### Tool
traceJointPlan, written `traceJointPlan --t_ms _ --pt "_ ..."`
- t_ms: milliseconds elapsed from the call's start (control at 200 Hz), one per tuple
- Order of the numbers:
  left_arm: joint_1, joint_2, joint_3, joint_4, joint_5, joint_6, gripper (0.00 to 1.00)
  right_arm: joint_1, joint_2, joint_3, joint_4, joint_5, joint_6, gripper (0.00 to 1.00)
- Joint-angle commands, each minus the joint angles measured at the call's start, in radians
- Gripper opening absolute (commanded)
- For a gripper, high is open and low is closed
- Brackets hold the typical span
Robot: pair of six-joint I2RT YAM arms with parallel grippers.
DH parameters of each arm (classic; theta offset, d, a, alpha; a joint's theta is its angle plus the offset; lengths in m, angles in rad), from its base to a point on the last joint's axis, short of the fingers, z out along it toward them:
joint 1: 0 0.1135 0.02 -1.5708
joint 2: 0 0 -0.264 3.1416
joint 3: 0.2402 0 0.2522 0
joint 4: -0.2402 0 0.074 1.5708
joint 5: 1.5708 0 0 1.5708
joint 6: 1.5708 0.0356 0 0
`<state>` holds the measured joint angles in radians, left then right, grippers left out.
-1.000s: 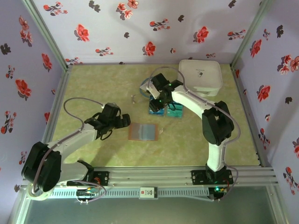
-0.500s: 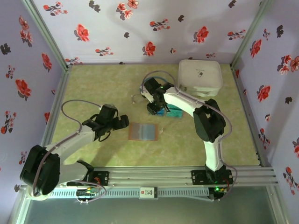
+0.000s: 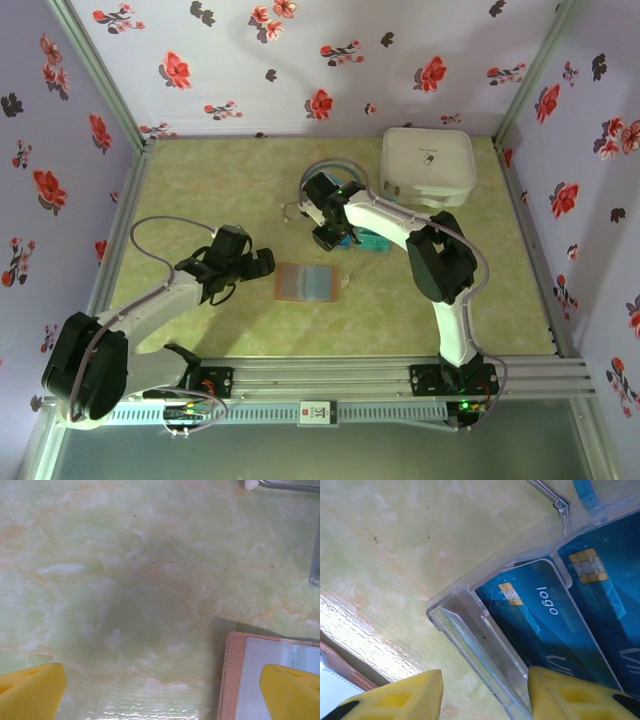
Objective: Put the credit cards into the card holder
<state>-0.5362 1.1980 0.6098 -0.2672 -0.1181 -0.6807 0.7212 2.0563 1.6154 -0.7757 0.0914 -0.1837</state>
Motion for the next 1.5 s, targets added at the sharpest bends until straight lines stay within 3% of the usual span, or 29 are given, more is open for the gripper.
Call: traceJointPlan --t_ms 0,1495 --pt "0.009 -0.014 -0.008 0.002 0.009 -0.018 1.0 0.009 0.004 -0.02 -0.01 0.013 -0.02 0.47" --pt "0.009 0.005 -0.022 0.028 0.032 -0.029 1.0 -0.005 -0.021 0.02 -0.05 0.067 -0.077 0.31"
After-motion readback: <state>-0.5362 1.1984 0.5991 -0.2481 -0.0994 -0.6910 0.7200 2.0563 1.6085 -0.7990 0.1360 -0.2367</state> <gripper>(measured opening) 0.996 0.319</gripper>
